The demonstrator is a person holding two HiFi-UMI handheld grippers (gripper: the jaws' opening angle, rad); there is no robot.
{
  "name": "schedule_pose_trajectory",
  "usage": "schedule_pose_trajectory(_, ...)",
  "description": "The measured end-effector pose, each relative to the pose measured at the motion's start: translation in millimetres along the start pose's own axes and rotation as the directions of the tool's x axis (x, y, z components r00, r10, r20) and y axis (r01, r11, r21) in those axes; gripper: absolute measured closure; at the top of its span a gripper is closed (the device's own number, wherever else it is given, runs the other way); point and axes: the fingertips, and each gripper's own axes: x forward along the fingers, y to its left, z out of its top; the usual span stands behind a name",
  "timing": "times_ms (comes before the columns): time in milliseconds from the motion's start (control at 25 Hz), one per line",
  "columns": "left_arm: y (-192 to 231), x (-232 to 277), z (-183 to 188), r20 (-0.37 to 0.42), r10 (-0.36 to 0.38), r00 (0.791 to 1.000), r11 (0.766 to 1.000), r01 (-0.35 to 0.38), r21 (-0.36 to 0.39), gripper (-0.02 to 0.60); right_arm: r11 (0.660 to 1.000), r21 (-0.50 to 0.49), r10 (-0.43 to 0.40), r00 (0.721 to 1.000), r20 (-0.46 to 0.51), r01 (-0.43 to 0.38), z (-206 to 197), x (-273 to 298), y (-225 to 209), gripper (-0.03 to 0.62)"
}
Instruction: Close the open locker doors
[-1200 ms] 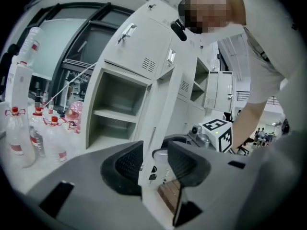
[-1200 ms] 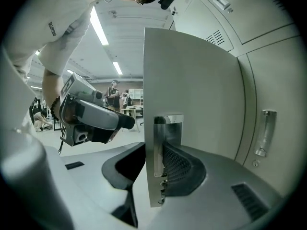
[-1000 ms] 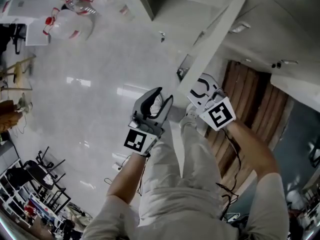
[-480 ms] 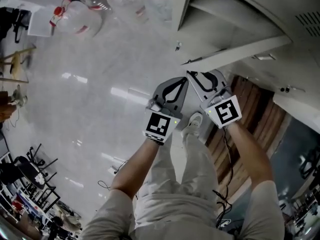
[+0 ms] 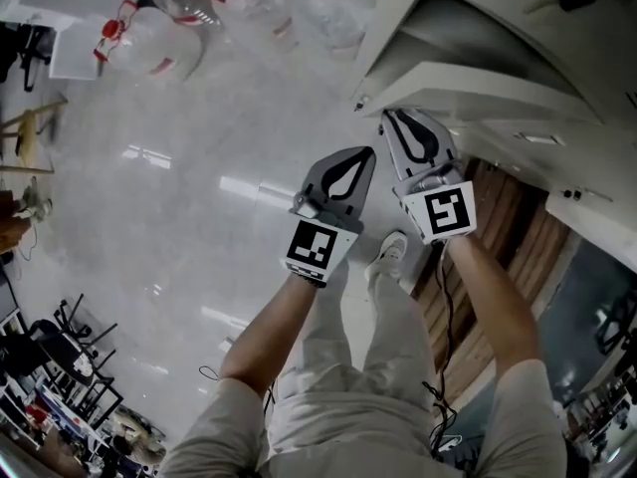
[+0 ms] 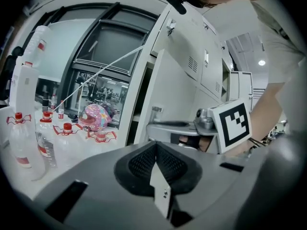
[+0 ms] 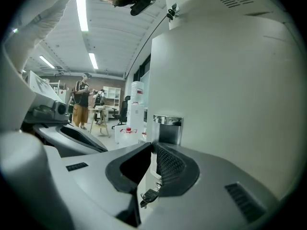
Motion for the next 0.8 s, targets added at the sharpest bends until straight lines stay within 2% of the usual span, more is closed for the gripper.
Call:
schedule_pose_trajectory(400, 19.2, 10.1, 18.7, 0.041, 0.003, 0.999, 1.000, -0.003, -0.015, 0.577, 0.985, 0.018, -0.172, 0.982, -0.074, 0.174, 1.6, 26.2, -24.5, 0.540)
schedule_pose_trajectory(600, 36.5, 22.9, 36.7, 0.064, 0.001, 0.998, 1.000, -0.001, 0.006, 0.577, 0.966, 0.046, -0.251, 0.964, -0.089, 0.256, 4.2, 41.3, -41.2, 0.539)
schedule_pose_trajectory(800, 50.4, 44.6, 46.1, 0.068, -0.007, 0.998, 1.000, 0.005, 0.029, 0.577, 0.951, 0.054, -0.298, 0.950, -0.097, 0.304, 6.5, 49.7, -50.4, 0.537)
